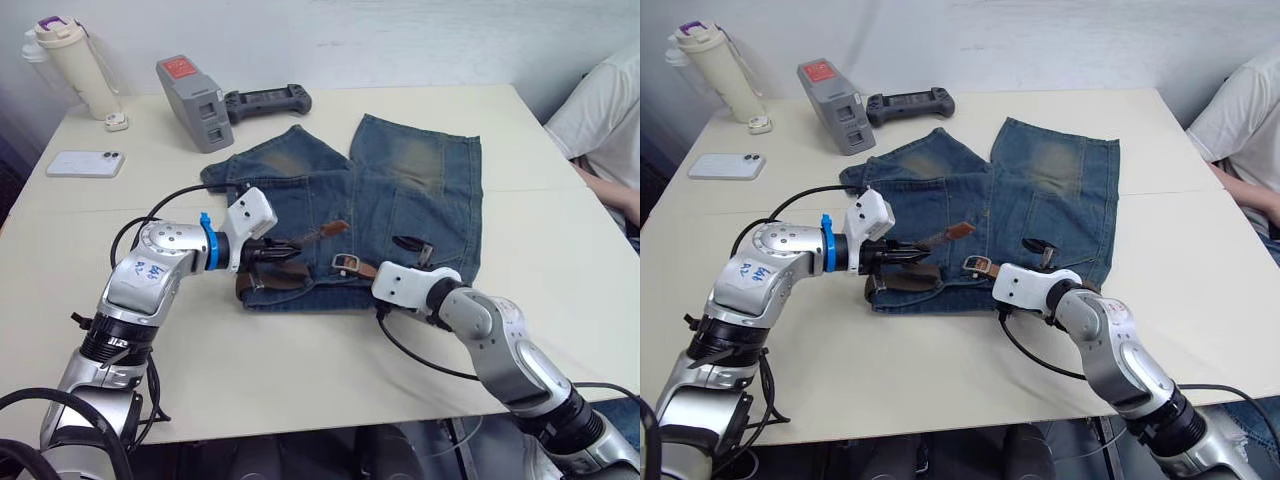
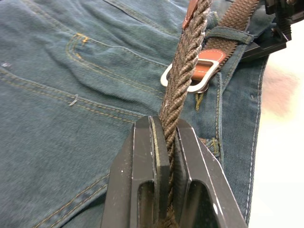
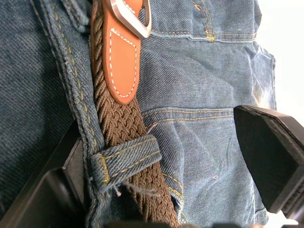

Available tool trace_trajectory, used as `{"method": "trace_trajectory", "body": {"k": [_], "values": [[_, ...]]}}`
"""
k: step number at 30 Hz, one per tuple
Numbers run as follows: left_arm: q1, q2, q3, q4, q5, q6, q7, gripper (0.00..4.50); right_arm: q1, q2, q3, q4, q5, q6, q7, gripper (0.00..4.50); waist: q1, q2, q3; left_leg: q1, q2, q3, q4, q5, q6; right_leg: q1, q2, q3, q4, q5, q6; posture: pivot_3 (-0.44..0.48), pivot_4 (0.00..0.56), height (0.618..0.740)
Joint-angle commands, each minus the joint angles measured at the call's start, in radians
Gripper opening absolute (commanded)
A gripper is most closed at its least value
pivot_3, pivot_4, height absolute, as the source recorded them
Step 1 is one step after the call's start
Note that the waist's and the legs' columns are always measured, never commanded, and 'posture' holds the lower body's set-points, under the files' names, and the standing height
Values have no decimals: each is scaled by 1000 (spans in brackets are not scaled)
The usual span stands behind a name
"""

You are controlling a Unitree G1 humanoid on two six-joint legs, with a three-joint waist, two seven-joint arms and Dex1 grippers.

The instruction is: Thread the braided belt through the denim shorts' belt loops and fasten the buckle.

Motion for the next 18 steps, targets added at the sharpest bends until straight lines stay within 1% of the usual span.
{"method": "trace_trajectory", "body": {"k": [1,2,3,5,8,9,11,12,13,18], "values": [[-2,-2,2,-6,5,-21,-4,0,16,24,-2,-1,-20,-25,0,4411,-1,0,0,0,0,0,0,0,0,0,0,0,0,0,0,0,150,740],[-1,-2,2,-5,6,-22,-4,0,17,30,-5,-1,-21,-32,-2,4411,-2,0,0,0,0,0,0,0,0,0,0,0,0,0,0,0,150,740],[-1,-3,3,-2,7,-23,-1,0,15,36,-4,-1,-19,-49,-1,4196,-3,0,0,0,0,0,0,0,0,0,0,0,0,0,0,0,150,740],[1,-3,3,4,10,-28,2,0,11,46,-1,-3,-13,-87,-1,3594,-3,0,0,0,0,0,-1,0,0,0,0,0,0,0,0,0,150,740],[2,-6,5,10,11,-30,8,0,14,54,1,7,-17,-125,8,2178,-2,0,0,0,0,0,-1,0,0,0,0,0,0,0,0,0,150,740],[2,-7,5,13,12,-33,10,0,17,64,0,13,-15,-136,3,1618,-2,0,0,0,0,0,0,0,0,0,0,0,0,0,0,0,150,740],[1,-8,3,18,13,-36,12,0,19,72,5,25,-20,-148,6,813,-2,0,0,0,0,0,0,0,0,0,0,0,0,0,0,0,150,740],[0,-9,2,20,13,-37,13,0,20,75,6,30,-22,-150,10,219,-2,0,0,0,0,0,0,0,0,0,0,0,0,0,0,0,150,740],[-1,-9,3,21,13,-37,14,0,23,78,2,33,-23,-153,9,12,-2,0,0,0,0,0,0,0,0,0,0,0,0,0,0,0,150,740],[0,-4,7,24,12,-41,15,0,26,96,-49,35,9,-142,10,12,-3,0,0,0,0,0,-1,0,0,0,0,0,0,0,0,0,150,740]]}}
